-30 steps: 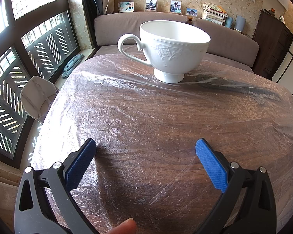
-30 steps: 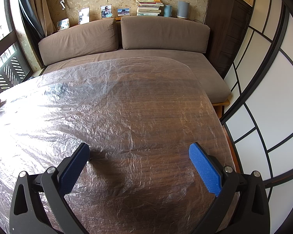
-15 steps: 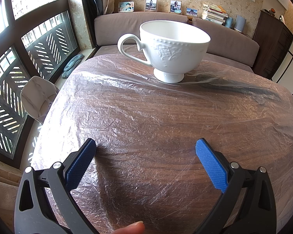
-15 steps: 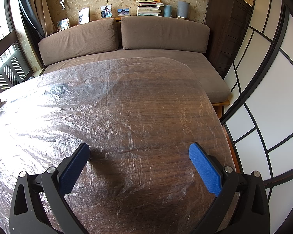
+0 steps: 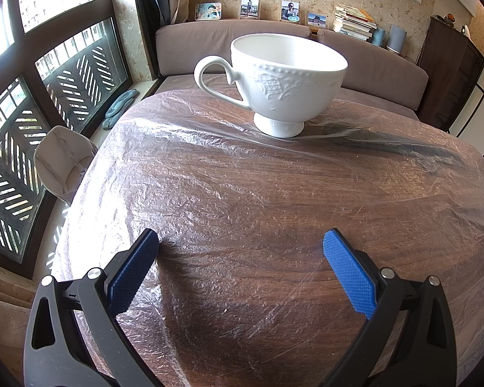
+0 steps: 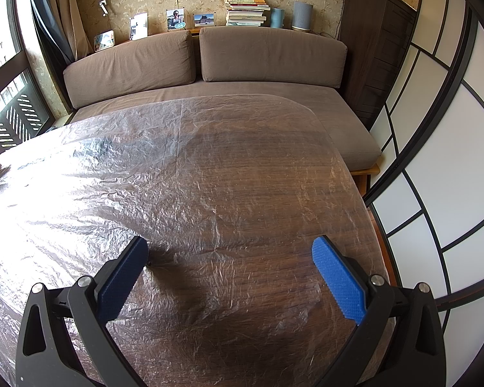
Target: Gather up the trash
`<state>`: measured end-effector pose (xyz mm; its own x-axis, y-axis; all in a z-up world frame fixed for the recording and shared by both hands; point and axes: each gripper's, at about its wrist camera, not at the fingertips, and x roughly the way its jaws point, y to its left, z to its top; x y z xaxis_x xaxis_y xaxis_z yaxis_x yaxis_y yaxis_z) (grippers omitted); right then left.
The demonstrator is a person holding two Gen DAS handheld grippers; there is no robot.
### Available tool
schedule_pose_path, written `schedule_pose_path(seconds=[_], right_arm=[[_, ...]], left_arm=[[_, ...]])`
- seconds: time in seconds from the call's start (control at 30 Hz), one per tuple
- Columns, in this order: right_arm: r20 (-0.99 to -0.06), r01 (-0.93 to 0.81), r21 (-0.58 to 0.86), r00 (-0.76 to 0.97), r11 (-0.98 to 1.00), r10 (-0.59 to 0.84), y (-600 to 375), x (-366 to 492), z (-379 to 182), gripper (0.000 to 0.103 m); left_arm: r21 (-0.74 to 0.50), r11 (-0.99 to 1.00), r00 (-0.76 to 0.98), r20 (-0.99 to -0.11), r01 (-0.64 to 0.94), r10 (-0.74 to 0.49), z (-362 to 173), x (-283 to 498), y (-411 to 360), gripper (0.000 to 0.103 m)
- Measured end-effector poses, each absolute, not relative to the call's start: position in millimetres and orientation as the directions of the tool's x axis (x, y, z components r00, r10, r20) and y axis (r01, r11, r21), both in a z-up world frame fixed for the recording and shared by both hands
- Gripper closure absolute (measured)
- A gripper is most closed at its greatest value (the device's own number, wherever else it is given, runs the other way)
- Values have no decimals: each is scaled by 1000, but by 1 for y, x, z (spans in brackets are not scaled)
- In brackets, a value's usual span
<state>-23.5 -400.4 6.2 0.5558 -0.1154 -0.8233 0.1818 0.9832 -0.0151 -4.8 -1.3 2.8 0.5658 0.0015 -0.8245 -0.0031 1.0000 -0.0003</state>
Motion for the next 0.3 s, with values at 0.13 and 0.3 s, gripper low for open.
schedule_pose_path(seconds=[0.13,0.3], right_arm=[[-823,182,-15,556,983,-115,-400,-24,6,4],[-823,182,-15,556,983,-115,-400,-24,6,4]], left_arm=[[-2,1000,566,-824,-3,0,3,-5,-2,1],[-2,1000,566,-824,-4,1,2,-5,-2,1]])
